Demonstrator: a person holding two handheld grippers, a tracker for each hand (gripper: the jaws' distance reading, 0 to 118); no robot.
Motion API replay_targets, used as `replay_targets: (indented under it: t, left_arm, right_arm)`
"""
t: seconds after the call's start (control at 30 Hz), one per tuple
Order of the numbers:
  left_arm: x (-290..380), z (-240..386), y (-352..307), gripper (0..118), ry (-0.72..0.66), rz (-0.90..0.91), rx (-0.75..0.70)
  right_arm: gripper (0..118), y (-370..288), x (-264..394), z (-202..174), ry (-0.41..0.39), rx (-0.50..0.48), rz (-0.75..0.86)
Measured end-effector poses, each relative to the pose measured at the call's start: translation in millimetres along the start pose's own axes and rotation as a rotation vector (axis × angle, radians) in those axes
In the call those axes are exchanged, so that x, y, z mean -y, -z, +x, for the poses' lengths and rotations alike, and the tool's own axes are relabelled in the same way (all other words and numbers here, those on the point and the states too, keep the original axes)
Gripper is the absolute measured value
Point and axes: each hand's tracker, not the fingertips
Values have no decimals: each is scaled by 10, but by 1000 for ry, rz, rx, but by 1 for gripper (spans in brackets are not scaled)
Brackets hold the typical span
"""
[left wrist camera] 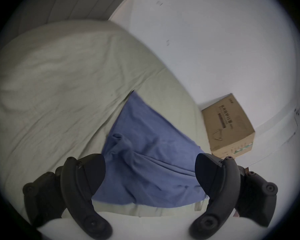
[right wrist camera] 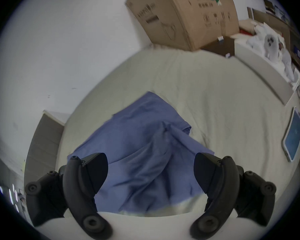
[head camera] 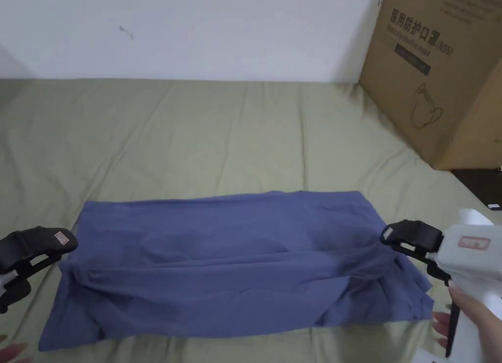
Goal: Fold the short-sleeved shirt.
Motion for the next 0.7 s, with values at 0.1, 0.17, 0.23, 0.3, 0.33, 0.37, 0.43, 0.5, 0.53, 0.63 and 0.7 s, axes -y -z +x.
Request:
replay_targets:
  t: [0.1,0.17,0.23,0.3,0.33,0.37,0.43,0.5,0.53,0.63,0.7]
  left_arm:
    - [228,249,-530,107,98,148,52]
    - [426,418,-920,97,195,303,46]
    - [661,556,-1252,59,294,439,23]
    - [896,648,-1490,0,425,537,-26]
    - [998,706,-1533,0,475,571,-89]
    - [1127,736,-1621,0,507,622,-148]
    - [1183,741,-1680,0,508,595,-39]
    - [1078,747,-1660,0,539,530,-101]
    - [948,694,-1614,0,557,489,-139]
    - [503,629,-1082,0,555,128,-223]
    - [249,390,-507,4,481,-162,-319]
  right_arm:
    - [103,-678,249,-228,-108,-125,159]
    - [103,-1145,483,-432,-208,-148,318]
    - [93,-1511,744,-604,-345,-136,455]
    - [10,-1744,975,-688,-402,-193,559]
    - [0,-1805,1049,-726,-420,-218,575]
    - [0,-1821,1137,-786,-454,-181,543]
    - [0,-1813,1146,-800,-425,-216,512]
    - [0,-1754,1146,-815,-461,-234,438]
    - [0,-1742,1157,-824,-492,-204,444]
    - [0,-1682,1129,-797,-530,-186,439]
    - [0,-1663,1156,-911,-520,-192,403]
